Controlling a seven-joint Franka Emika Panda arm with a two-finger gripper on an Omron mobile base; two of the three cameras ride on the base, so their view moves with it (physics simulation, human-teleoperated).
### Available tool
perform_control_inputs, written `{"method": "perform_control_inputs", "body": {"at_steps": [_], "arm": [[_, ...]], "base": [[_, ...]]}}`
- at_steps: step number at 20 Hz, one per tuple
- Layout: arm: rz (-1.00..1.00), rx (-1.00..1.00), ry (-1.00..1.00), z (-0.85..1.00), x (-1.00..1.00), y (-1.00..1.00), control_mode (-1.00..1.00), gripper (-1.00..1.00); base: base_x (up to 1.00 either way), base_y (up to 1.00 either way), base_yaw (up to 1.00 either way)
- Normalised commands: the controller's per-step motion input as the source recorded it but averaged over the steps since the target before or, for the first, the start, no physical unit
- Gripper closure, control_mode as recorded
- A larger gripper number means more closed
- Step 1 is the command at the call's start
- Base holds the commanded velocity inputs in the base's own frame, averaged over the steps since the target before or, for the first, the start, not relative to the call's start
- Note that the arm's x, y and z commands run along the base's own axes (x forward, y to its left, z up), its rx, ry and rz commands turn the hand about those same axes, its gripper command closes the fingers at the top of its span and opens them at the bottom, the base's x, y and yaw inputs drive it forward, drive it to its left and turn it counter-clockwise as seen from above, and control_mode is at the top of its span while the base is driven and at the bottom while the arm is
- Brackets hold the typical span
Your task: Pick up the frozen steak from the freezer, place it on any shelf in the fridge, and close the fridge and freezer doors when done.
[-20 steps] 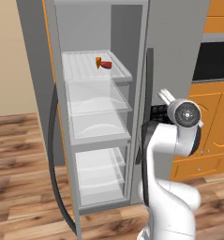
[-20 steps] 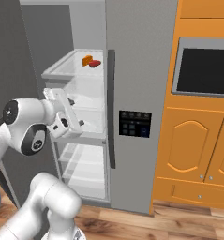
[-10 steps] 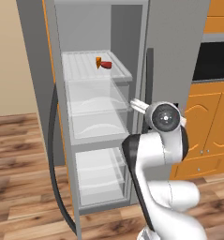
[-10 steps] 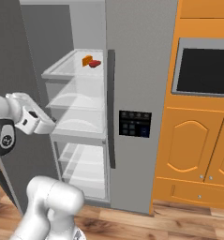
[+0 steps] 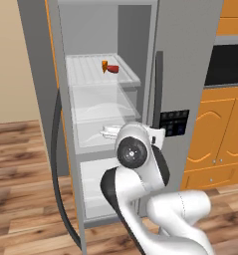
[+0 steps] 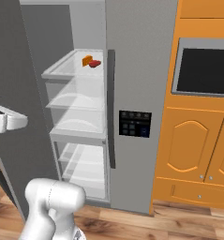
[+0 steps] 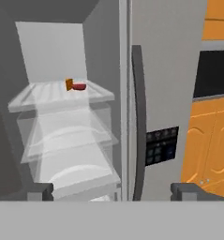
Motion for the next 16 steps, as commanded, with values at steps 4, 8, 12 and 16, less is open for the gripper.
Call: {"method": "perform_control_inputs", "body": {"at_steps": [4,8,12,16], "arm": [[0.13,-0.37,-0.01,0.0,-0.17,0.76,-1.0,-1.0],[0.2,-0.43,-0.02,0.01,-0.06,0.84,-1.0,-1.0],[0.2,-0.43,-0.05,0.03,-0.22,0.77,-1.0,-1.0],[0.18,-0.44,-0.06,0.0,-0.21,0.76,-1.0,-1.0]], "base": [[0.0,0.0,0.0],[0.0,0.0,0.0],[0.0,0.0,0.0],[0.0,0.0,0.0]]}}
